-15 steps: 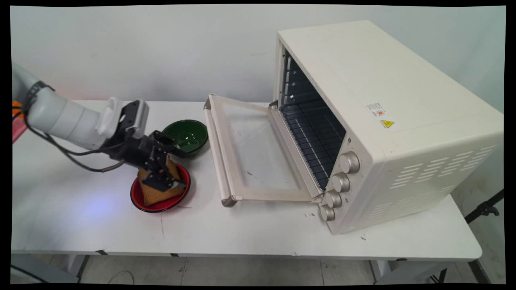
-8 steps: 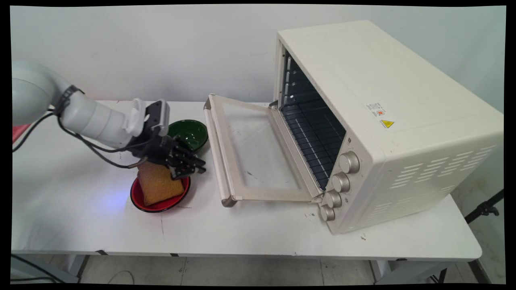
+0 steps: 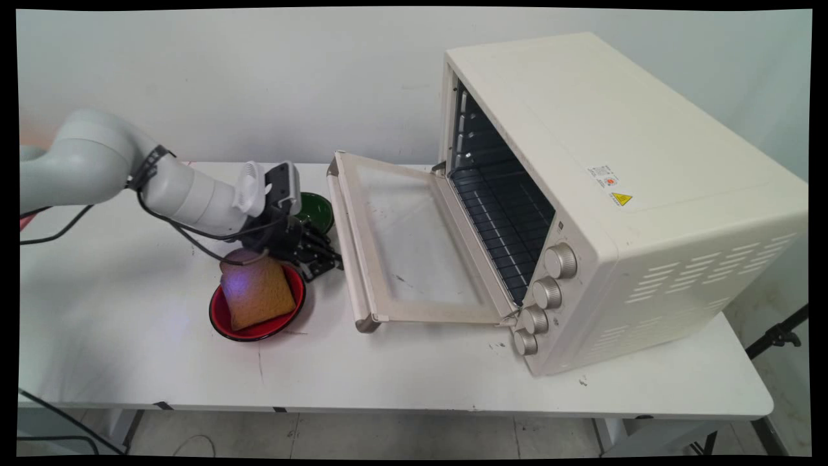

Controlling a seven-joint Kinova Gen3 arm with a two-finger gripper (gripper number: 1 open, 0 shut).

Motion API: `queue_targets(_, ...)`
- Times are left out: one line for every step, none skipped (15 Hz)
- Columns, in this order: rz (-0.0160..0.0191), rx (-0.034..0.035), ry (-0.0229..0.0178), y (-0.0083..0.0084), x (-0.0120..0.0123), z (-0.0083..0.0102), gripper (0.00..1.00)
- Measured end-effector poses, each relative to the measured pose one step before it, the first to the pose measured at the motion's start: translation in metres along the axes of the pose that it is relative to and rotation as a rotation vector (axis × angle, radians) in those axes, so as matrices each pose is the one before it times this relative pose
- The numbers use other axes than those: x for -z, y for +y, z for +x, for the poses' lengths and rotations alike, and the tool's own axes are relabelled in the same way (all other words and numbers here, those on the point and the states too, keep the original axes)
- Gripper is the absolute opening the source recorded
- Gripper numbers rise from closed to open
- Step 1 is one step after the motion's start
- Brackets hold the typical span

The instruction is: Close the oven

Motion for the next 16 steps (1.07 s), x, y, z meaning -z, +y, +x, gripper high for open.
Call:
queue_targets(0.00106, 0.00757, 0.00342, -0.00128, -0.00328, 0.00169, 0.00)
queue_targets(0.00045, 0.00773, 0.00431, -0.00129, -0.00334, 0.00197, 0.00)
queue_targets(-0.00005, 0.00645, 0.00533, -0.00113, -0.00261, 0.00223, 0.00)
queue_targets(-0.00107, 0.00462, 0.00478, -0.00085, -0.00182, 0.00198, 0.00)
queue_targets(-0.00231, 0.00401, 0.00623, -0.00082, -0.00155, 0.00251, 0.00)
queue_targets(-0.00183, 0.00210, 0.00571, -0.00068, -0.00057, 0.00225, 0.00)
queue_targets(-0.00145, 0.00136, 0.00400, -0.00039, -0.00023, 0.00152, 0.00)
queue_targets(-0.00144, 0.00337, 0.00792, -0.00048, 0.00095, 0.00234, 0.00)
queue_targets(-0.00278, 0.00191, 0.00746, -0.00045, 0.00039, 0.00319, 0.00)
queue_targets(-0.00074, 0.00355, 0.00851, -0.00027, 0.00156, 0.00293, 0.00)
queue_targets(-0.00661, -0.00150, 0.01277, -0.00105, -0.00046, 0.00813, 0.00)
queue_targets(-0.00258, 0.00198, 0.00971, -0.00036, 0.00120, 0.00498, 0.00)
queue_targets(-0.00256, 0.00255, 0.01192, -0.00037, 0.00184, 0.00598, 0.00)
queue_targets(-0.00334, 0.00121, 0.01306, -0.00013, 0.00167, 0.00710, 0.00)
queue_targets(-0.00323, 0.00017, 0.01134, -0.00013, 0.00131, 0.00648, 0.00)
queue_targets(-0.00417, -0.00038, 0.01342, -0.00050, 0.00106, 0.00811, 0.00)
